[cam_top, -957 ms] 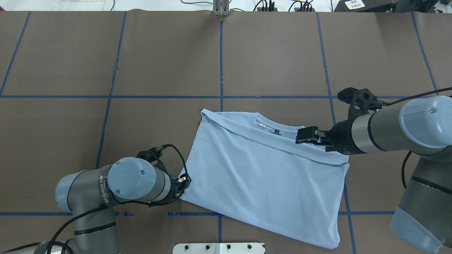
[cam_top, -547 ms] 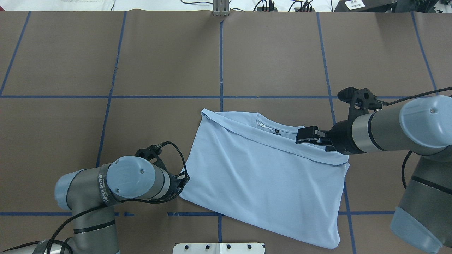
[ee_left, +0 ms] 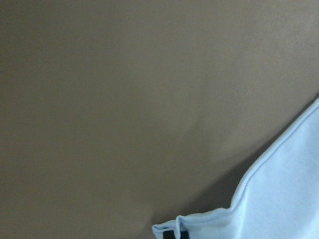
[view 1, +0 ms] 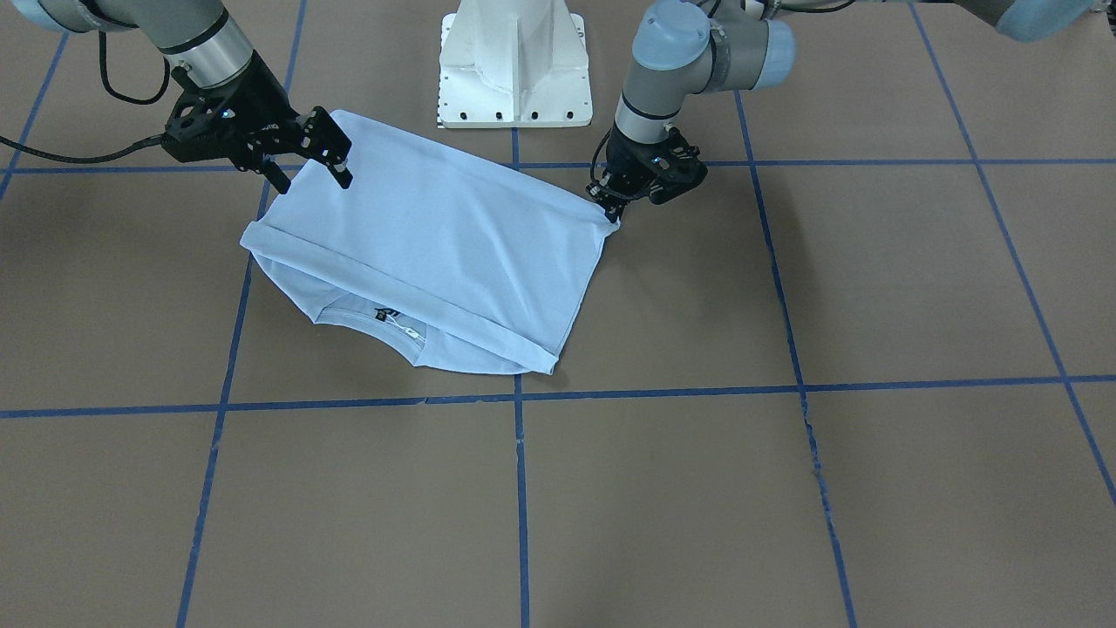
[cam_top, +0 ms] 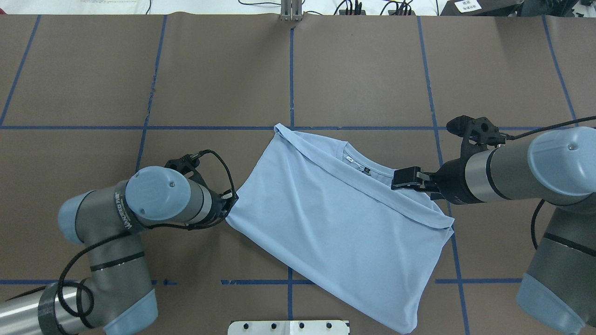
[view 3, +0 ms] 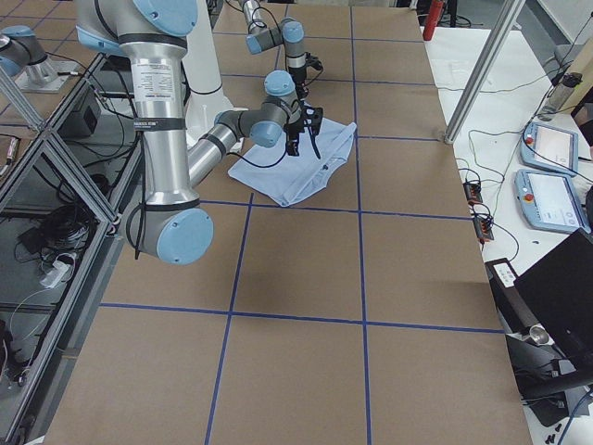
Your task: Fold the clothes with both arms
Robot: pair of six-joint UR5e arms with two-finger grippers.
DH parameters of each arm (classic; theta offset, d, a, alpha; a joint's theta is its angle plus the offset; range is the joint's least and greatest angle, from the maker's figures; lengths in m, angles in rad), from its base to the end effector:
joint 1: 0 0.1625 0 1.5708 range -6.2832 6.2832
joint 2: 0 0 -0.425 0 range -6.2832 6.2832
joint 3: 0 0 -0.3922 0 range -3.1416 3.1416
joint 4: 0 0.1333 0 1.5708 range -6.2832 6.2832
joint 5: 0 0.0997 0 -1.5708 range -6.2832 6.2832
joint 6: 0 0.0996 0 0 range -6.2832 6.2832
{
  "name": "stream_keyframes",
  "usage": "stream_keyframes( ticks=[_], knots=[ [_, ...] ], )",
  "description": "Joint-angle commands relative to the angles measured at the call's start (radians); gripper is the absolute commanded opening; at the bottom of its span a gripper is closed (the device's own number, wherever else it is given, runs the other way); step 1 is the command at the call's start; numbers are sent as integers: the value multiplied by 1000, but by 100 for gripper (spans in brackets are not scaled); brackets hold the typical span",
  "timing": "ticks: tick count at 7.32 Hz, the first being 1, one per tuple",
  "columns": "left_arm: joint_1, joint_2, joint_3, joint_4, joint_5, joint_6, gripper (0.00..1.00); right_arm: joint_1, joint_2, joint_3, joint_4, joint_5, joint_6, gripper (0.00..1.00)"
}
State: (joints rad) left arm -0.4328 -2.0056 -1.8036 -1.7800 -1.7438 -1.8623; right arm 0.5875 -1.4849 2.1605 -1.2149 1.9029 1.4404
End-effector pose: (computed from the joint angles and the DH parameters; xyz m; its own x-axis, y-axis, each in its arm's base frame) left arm 0.5198 -0.3681 0.2913 0.4719 -0.5299 -0.7046 0.4475 0.8326 -0.3264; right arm -0.3391 -0.3469 0.3035 0.4617 0.1597 0.8726 -0.2331 0.9709 -0.0544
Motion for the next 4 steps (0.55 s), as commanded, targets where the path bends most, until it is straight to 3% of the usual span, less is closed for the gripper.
stream_keyframes(
  ticks=[1, 4],
  knots=[
    [-110, -106, 164, -2, 0, 87, 0, 0, -2, -2, 0, -1, 0, 100],
    [-300, -175, 309, -33, -2, 352, 0, 0, 3, -10, 0, -4, 0, 100]
  ],
)
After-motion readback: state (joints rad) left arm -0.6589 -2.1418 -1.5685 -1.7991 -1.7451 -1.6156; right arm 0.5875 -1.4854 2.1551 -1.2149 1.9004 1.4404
